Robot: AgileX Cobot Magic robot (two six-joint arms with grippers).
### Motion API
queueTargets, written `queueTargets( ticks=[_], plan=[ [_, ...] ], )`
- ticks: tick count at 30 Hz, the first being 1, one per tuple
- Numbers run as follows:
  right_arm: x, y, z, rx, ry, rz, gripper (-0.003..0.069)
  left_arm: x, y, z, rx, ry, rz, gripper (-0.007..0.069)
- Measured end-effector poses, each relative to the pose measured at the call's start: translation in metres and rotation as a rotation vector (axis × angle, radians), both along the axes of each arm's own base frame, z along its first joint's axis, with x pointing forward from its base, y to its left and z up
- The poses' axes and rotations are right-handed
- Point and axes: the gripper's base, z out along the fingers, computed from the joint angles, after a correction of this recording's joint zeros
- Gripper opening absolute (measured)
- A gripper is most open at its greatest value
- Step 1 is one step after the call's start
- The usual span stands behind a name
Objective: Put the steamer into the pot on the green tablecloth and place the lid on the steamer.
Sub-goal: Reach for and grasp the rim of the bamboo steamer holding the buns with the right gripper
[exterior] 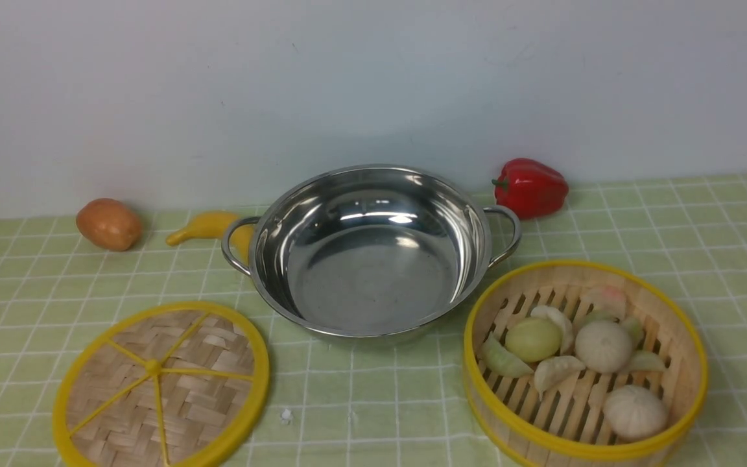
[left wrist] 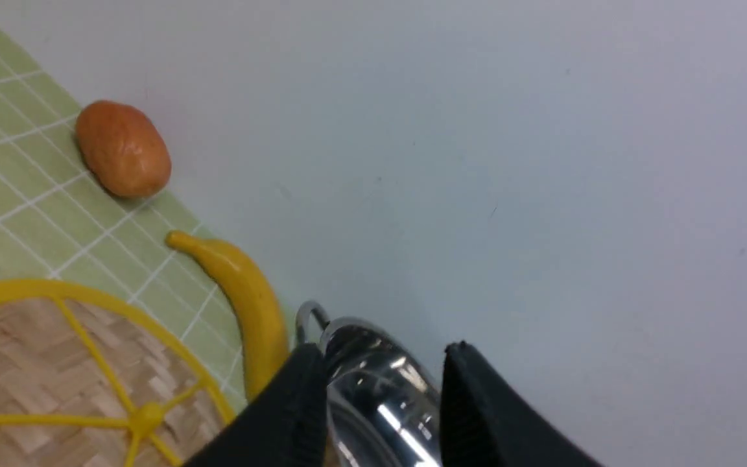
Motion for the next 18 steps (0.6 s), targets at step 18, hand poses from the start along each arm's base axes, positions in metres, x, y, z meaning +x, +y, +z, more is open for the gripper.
queueTargets(
  ticks=[18],
  plan=[
    [0.046,0.006,0.148,-0.49,0.283,-0.004,0.0242,0.022,-0.006,0.133,0.673,0.204,-0.117,0.0243]
  ],
)
